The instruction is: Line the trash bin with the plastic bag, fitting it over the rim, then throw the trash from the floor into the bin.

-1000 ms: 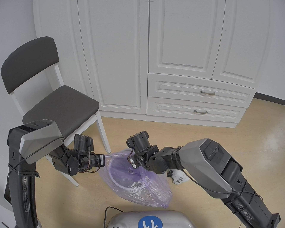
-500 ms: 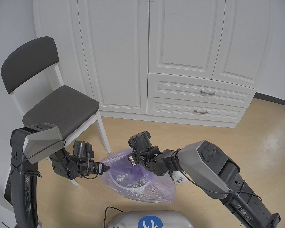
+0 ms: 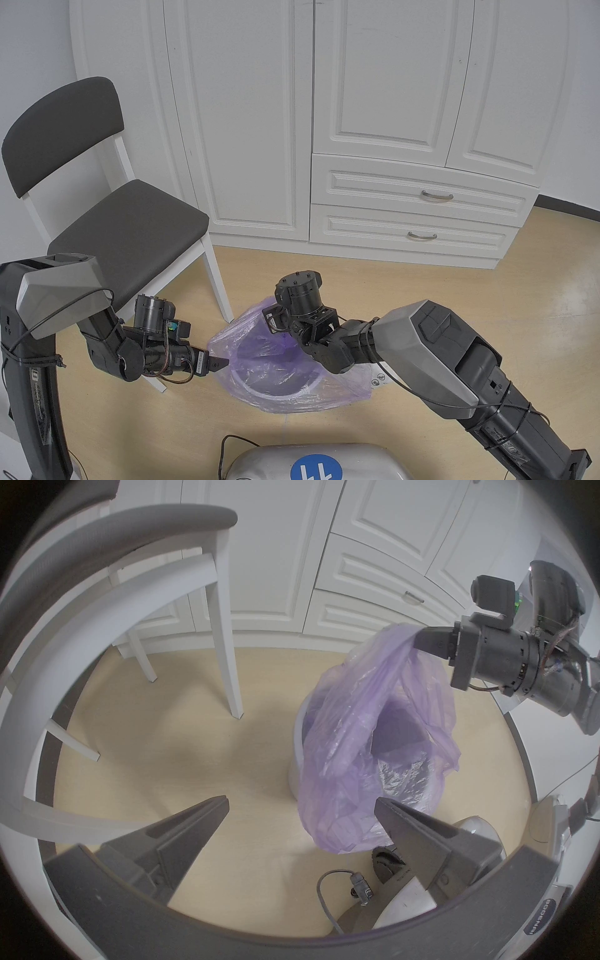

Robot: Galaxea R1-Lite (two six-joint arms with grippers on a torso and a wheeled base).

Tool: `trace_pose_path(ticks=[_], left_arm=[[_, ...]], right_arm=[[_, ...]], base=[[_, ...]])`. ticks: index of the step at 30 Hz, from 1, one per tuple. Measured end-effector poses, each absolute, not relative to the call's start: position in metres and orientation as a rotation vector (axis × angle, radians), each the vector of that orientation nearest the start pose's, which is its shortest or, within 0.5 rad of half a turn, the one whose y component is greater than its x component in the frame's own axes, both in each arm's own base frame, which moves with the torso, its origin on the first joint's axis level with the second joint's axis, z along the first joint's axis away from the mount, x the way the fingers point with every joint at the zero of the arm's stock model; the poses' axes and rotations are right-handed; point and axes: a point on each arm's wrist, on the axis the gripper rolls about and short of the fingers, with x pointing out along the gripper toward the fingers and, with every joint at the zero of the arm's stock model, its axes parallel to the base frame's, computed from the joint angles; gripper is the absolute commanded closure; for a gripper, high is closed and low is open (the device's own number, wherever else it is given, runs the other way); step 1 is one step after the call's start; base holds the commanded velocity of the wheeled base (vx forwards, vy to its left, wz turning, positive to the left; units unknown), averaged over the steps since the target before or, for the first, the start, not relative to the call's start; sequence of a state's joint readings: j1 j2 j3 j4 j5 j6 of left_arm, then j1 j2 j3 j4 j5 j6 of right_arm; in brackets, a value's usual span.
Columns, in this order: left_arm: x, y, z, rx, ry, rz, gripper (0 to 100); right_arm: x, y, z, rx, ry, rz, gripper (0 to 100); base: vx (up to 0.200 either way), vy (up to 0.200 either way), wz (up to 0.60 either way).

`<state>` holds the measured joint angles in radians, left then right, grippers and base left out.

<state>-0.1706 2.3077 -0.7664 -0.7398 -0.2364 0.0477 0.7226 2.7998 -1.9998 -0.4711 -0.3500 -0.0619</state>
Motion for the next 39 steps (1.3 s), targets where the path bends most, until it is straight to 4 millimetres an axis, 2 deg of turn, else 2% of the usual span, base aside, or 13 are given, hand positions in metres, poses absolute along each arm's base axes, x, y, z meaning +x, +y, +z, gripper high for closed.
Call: trace_pose_path(ticks=[4,9,10,16,25,30,34,35,39], left_arm=[[0.342,-0.072,-0.014,0.029,0.773,-0.427,0],[0.341,-0.081,-0.004,0.04,0.689,-0.44,0],[0.34,-0.083,-0.003,0.045,0.678,-0.437,0],[0.337,-0.086,-0.002,0.058,0.665,-0.426,0],[0.335,-0.096,-0.009,0.1,0.675,-0.402,0],[0.34,-0.103,-0.013,0.136,0.642,-0.389,0],[0.355,-0.11,-0.014,0.174,0.589,-0.374,0],[0.361,-0.112,-0.014,0.183,0.57,-0.368,100],[0.379,-0.118,-0.015,0.211,0.552,-0.35,100]], right_arm=[[0.422,0.363,-0.005,-0.226,0.214,0.384,100],[0.421,0.365,-0.015,-0.24,0.204,0.392,100],[0.42,0.366,-0.017,-0.244,0.204,0.396,0],[0.418,0.369,-0.023,-0.268,0.193,0.409,0],[0.416,0.371,-0.018,-0.265,0.181,0.406,0],[0.407,0.368,-0.015,-0.311,0.251,0.418,0],[0.398,0.363,-0.012,-0.343,0.307,0.428,0],[0.397,0.362,-0.009,-0.346,0.312,0.43,0],[0.393,0.359,-0.001,-0.354,0.325,0.433,0]], base=[[0.0,0.0,0.0],[0.0,0.0,0.0],[0.0,0.0,0.0],[0.0,0.0,0.0],[0.0,0.0,0.0],[0.0,0.0,0.0],[0.0,0.0,0.0],[0.0,0.0,0.0],[0.0,0.0,0.0]])
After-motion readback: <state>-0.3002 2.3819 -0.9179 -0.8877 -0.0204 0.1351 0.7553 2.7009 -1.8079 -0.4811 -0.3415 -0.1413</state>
